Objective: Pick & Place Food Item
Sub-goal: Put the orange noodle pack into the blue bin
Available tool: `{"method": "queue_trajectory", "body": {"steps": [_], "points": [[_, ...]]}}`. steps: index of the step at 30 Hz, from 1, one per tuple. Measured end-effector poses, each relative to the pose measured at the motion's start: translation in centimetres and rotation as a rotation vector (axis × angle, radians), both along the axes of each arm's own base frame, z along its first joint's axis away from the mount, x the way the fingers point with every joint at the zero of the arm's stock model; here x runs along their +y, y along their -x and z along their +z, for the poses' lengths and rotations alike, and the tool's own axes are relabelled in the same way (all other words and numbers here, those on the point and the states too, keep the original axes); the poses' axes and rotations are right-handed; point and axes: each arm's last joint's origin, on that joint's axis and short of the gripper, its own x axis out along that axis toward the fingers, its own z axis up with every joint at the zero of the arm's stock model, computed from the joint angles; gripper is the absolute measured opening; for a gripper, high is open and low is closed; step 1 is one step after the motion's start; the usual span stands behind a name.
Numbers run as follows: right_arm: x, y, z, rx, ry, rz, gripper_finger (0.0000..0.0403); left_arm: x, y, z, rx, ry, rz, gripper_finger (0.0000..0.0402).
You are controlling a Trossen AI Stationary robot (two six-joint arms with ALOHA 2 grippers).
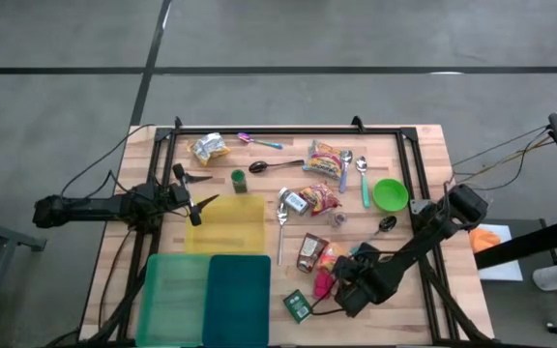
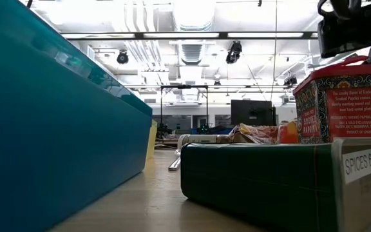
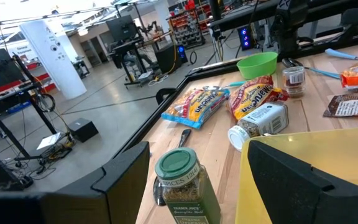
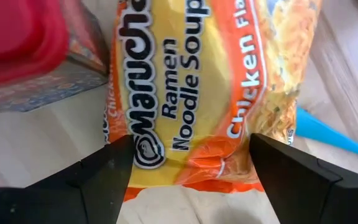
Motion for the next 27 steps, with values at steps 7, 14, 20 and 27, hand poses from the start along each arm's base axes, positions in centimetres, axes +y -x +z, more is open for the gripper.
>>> {"method": "queue_trajectory", "body": {"steps": [7, 14, 20, 27], "points": [[-0.31, 0.42, -0.76, 0.000, 0.012, -0.033, 0.0247, 0.00, 0.00, 0.00, 0.000, 0.000, 0.000, 0.0275], [-0.36, 0.48, -0.85, 0.001, 0.015, -0.039, 0.0203, 0.00, 0.00, 0.00, 0.000, 0.000, 0.001, 0.0275], [-0.30, 0.42, -0.81, -0.002, 0.007, -0.036, 0.0154, 0.00, 0.00, 0.00, 0.000, 0.000, 0.000, 0.0275], [-0.27, 0.41, -0.70, -0.002, -0.001, -0.015, 0.0074, 0.00, 0.00, 0.00, 0.000, 0.000, 0.001, 0.0275]]}}
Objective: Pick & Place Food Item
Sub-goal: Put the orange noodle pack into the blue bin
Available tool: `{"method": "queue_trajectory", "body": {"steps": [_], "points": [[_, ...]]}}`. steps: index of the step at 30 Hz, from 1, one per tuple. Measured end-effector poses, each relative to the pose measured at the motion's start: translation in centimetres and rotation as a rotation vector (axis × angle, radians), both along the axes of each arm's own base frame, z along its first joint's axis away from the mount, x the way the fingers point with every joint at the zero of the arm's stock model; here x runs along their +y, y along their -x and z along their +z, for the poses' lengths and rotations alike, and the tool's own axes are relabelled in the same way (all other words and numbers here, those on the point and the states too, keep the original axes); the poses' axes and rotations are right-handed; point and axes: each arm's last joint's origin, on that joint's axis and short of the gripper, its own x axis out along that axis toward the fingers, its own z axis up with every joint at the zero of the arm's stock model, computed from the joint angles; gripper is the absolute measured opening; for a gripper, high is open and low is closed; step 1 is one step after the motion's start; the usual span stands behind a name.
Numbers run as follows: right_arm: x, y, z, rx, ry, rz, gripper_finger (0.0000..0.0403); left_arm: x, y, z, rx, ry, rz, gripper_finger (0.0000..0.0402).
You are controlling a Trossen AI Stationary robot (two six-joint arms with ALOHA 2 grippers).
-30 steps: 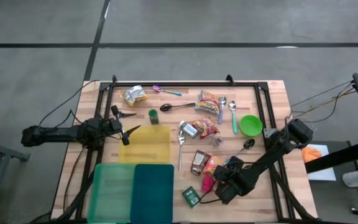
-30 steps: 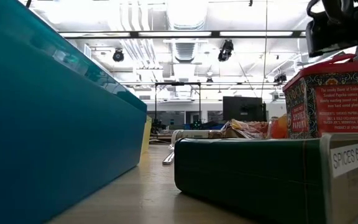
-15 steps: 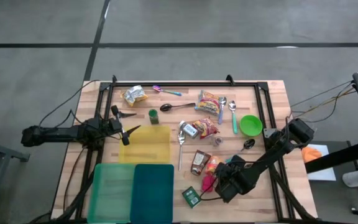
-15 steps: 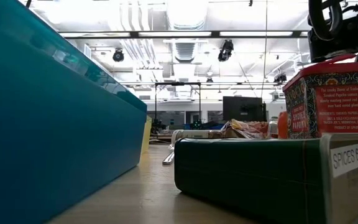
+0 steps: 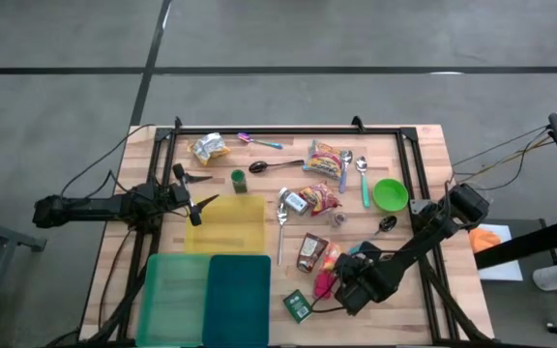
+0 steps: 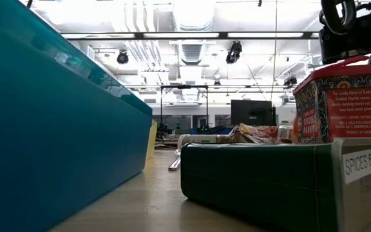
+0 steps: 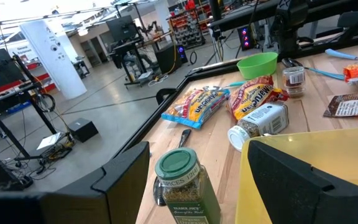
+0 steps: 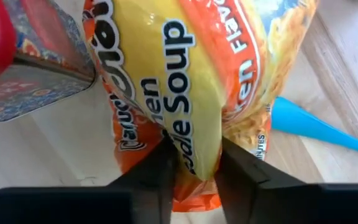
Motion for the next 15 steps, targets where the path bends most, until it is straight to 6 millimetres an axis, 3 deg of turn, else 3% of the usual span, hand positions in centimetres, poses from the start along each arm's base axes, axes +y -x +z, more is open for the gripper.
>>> {"method": "queue_trajectory", "body": {"steps": [7, 15], "points": [[-0.03, 0.03, 0.01, 0.004, 0.004, 0.008, 0.0015, 0.00, 0.00, 0.00, 0.000, 0.000, 0.000, 0.0275], [-0.13, 0.17, 0.32, 0.009, 0.002, 0.014, 0.0015, 0.00, 0.00, 0.00, 0.000, 0.000, 0.000, 0.0275]]}}
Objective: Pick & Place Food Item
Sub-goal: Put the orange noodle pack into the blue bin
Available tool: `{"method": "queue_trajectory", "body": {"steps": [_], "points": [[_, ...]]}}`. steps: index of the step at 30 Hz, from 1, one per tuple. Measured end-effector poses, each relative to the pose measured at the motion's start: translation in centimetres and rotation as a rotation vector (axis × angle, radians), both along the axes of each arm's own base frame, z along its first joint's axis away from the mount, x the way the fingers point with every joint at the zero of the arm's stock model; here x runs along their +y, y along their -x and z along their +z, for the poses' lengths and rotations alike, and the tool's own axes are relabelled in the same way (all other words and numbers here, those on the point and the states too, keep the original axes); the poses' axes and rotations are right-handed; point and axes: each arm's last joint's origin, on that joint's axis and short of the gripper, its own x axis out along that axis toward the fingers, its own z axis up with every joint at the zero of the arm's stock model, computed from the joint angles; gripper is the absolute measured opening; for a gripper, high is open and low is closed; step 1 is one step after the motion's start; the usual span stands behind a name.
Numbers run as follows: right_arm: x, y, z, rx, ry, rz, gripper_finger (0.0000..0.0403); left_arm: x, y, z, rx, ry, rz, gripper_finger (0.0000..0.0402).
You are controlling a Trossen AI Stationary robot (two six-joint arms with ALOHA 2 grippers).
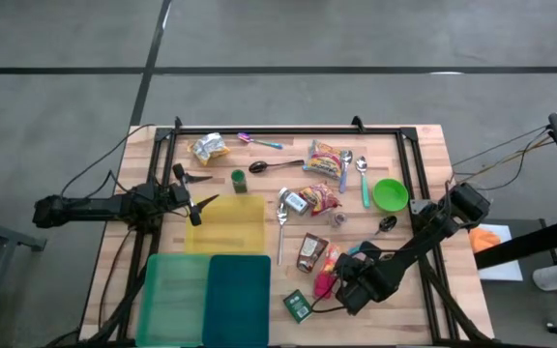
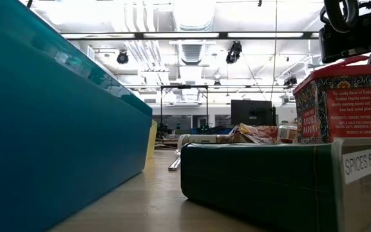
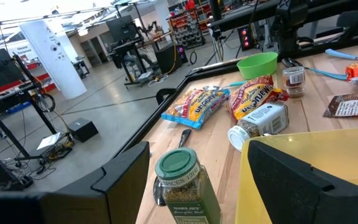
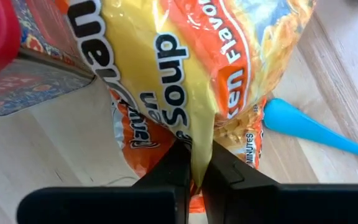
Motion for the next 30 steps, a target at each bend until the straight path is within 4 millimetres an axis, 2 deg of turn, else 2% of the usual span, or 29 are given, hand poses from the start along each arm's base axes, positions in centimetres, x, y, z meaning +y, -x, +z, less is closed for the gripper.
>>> {"method": "queue_trajectory", "body": {"steps": [7, 19, 25, 30], "points": [[-0.5, 0.5, 1.9, -0.037, -0.022, -0.016, 0.0015, 0.0, 0.0, 0.0, 0.000, 0.000, 0.000, 0.0275], [-1.8, 1.7, 6.1, -0.249, 0.067, -0.016, 0.0015, 0.0, 0.0, 0.0, 0.000, 0.000, 0.000, 0.0275], [-2.2, 1.6, 7.3, -0.367, 0.162, 0.053, 0.0015, 0.0, 0.0, 0.0, -0.001, 0.000, 0.000, 0.0275], [-1.9, 0.8, 8.1, -0.462, 0.214, 0.155, 0.0015, 0.0, 0.0, 0.0, 0.000, 0.000, 0.000, 0.0275]]}}
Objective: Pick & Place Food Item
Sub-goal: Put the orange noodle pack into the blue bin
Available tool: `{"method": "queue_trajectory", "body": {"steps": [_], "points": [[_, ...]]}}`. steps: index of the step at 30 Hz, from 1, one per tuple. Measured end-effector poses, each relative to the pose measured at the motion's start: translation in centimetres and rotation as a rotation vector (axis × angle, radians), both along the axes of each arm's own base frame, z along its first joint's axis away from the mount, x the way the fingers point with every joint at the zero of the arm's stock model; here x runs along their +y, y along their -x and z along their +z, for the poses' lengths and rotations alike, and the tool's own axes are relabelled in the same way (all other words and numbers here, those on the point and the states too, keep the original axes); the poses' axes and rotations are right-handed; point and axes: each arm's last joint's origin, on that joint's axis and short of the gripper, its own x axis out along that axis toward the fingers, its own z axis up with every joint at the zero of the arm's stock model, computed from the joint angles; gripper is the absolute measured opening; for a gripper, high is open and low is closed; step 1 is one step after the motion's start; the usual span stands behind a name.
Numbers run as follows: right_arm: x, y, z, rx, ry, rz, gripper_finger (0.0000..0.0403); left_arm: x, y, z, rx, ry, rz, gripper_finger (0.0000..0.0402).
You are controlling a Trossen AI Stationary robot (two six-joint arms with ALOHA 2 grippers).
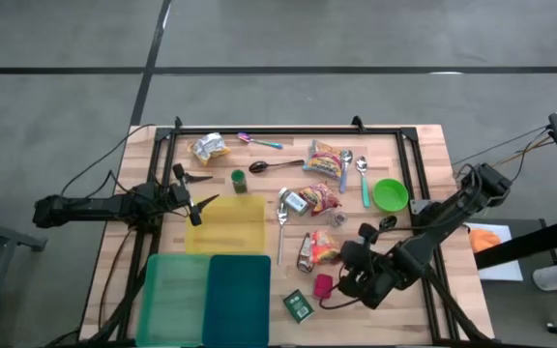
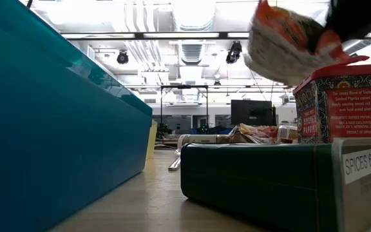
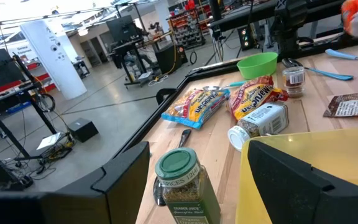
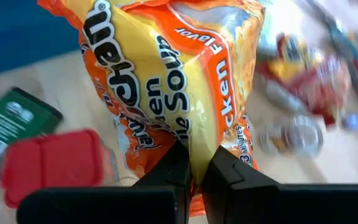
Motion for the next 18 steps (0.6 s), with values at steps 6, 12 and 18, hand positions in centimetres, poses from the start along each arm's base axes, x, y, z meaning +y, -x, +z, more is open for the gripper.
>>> {"method": "queue_trajectory", "body": {"steps": [6, 12, 18], "points": [[0.4, -2.0, 1.5, -0.131, 0.075, 0.186, 0.0015, 0.0, 0.0, 0.0, 0.000, 0.000, 0.000, 0.0275], [-0.1, -4.0, 1.9, -0.199, 0.116, 0.368, 0.0015, 0.0, 0.0, 0.0, 0.000, 0.000, 0.000, 0.0275], [-1.7, -6.0, 2.0, -0.301, 0.095, 0.492, 0.0015, 0.0, 0.0, 0.0, 0.000, 0.000, 0.000, 0.0275]]}}
